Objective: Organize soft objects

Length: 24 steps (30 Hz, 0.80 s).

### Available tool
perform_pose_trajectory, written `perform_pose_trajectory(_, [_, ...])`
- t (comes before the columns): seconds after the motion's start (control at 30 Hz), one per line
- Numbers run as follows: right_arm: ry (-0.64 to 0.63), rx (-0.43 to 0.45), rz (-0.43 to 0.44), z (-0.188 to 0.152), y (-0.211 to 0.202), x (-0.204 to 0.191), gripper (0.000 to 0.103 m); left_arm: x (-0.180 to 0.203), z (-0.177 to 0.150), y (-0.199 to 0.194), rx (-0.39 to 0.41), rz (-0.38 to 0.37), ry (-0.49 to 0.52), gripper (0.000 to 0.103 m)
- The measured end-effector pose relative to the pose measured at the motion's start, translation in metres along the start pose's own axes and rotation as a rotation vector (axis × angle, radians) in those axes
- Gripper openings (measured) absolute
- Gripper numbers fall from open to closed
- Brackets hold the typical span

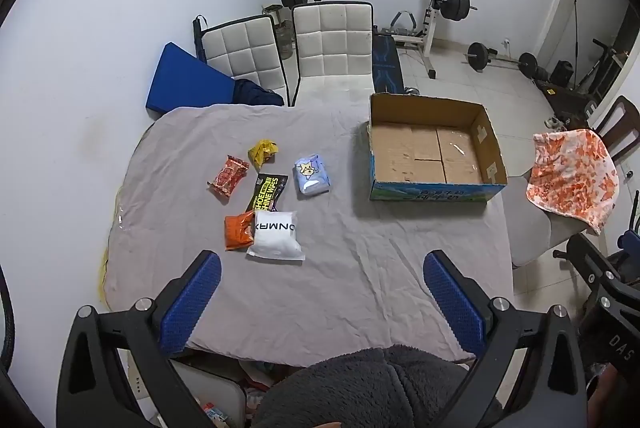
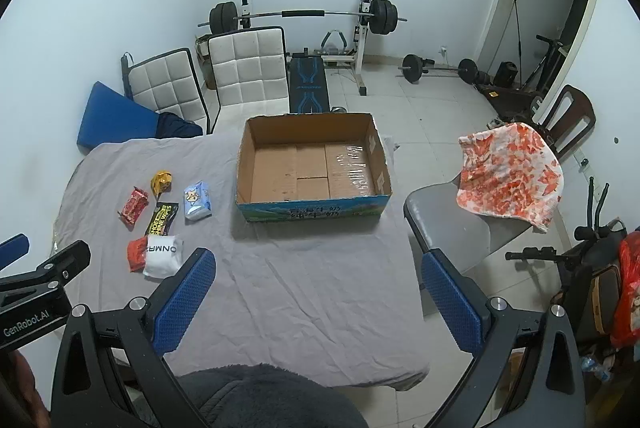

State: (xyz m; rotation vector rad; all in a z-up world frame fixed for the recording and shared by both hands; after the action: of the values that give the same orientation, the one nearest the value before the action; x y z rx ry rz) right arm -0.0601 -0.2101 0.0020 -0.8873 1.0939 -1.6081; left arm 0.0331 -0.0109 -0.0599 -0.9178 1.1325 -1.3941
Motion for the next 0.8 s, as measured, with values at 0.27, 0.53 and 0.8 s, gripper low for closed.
perform_pose_trajectory(0.27, [0.0, 0.002, 0.008, 0.0005, -0.0003, 0.0029, 0.103, -0.0026, 0.0006, -0.0015, 0.003, 0.0, -0.003, 0.103])
perform_pose_trajectory(0.53, [0.001, 0.01, 0.003, 0.0004, -0.0052, 0.0061, 0.103, 0.0006, -0.0021, -0.0026, 0.018, 0.002, -0.003, 0.103])
perform_pose_trajectory(0.8, [-0.002, 0.016, 0.004, 0.0012, -0.0068, 0.0078, 0.103, 0.0006, -0.0014, -0.0041, 0.021, -0.001, -0.004, 0.103])
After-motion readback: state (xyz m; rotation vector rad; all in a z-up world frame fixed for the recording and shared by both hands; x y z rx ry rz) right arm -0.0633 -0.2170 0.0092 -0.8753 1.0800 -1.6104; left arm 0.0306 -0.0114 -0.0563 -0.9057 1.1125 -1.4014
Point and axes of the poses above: each gripper's, at about its wrist camera, not at the fingertips, and y roughly the way its jaws point, x to its right, z to its top, the point moved 7 cm from there along y, roughly the way its jaws point, and after that the axes turned 14 degrees about -x, right-handed, at the moved point
